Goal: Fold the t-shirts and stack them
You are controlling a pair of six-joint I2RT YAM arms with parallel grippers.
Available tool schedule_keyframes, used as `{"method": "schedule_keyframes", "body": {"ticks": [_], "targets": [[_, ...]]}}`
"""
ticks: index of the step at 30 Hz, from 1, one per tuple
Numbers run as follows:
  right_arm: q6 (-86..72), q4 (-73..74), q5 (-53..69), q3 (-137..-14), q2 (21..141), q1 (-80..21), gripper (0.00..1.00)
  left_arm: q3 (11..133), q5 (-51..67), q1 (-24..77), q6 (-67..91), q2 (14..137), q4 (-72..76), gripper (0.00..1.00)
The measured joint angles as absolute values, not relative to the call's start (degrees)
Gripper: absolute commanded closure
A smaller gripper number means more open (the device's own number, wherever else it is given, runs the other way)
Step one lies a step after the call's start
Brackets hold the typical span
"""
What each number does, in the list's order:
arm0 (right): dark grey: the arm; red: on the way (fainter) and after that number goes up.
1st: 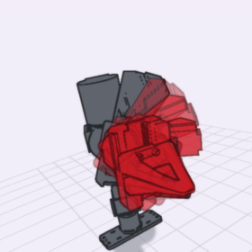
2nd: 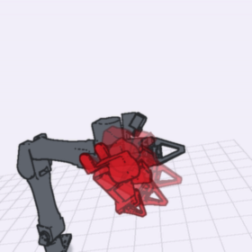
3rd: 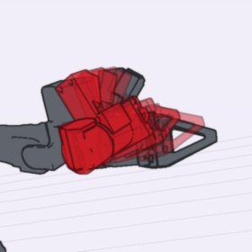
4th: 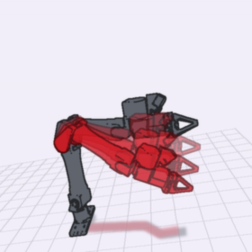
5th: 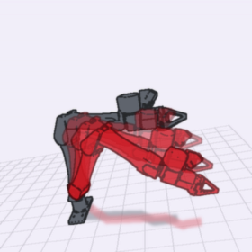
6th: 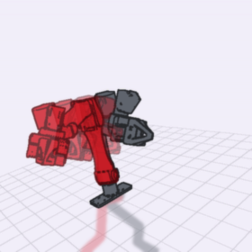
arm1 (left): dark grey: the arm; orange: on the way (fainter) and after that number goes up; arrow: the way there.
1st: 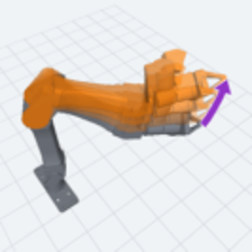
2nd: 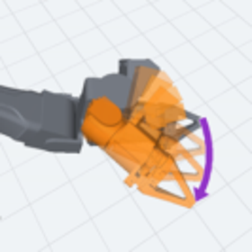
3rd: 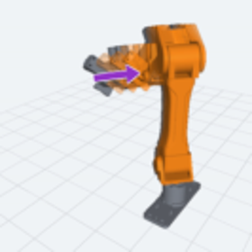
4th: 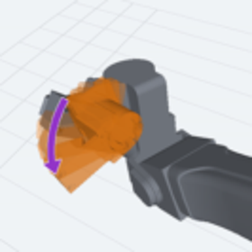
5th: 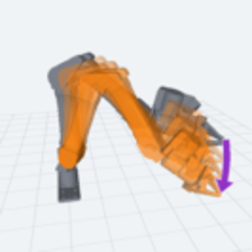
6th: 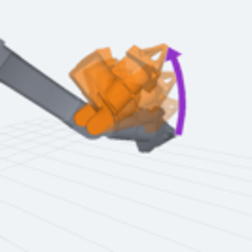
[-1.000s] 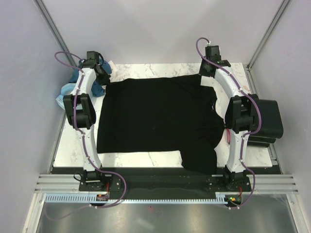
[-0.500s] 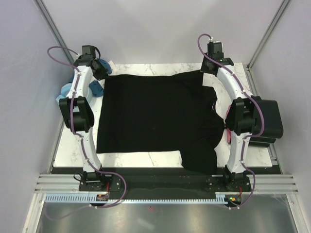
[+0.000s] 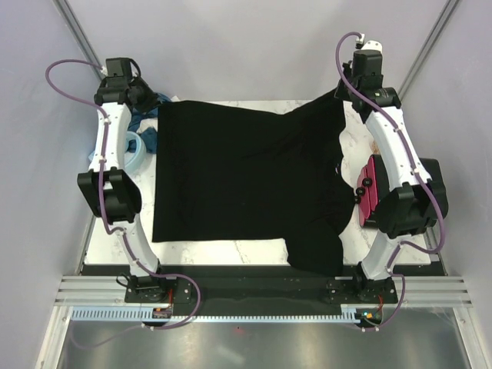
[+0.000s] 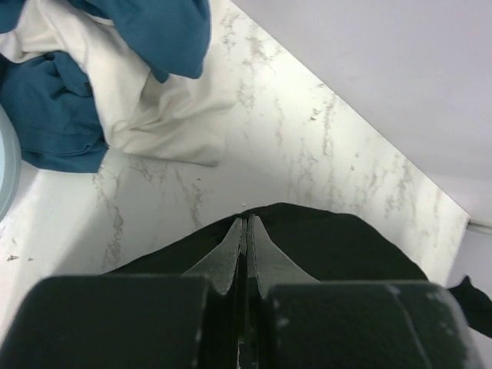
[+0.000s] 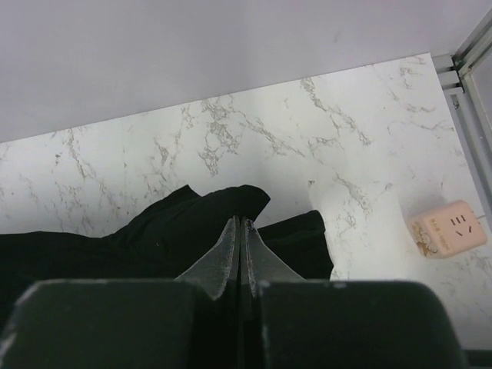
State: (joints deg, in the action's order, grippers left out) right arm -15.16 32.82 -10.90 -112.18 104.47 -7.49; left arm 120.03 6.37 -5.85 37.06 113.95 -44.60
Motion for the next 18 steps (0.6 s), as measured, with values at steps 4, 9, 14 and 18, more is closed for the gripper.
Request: {"method": "schedule_keyframes", "body": {"ticks": [4, 9, 14, 18], "targets": [[-14.44, 32.84, -11.00, -110.63, 102.80, -7.38, 1.00, 119.55, 11.20, -7.40, 36.91, 112.66, -44.25, 0.98], [-13.58, 33.01, -10.68, -110.26, 101.82, -7.33, 1.00, 116.64, 14.57, -8.19, 36.77, 111.13, -43.86, 0.98], [-13.89, 35.16, -8.32, -110.80, 101.27, -7.33, 1.00, 110.48, 16.86, -8.16, 36.88, 108.33, -43.64, 0.98], [-14.41, 36.49, -6.28, -110.00, 99.55, -7.35, 1.00, 107.20, 16.53, -7.90, 36.86, 105.32, -45.12, 0.98]]}}
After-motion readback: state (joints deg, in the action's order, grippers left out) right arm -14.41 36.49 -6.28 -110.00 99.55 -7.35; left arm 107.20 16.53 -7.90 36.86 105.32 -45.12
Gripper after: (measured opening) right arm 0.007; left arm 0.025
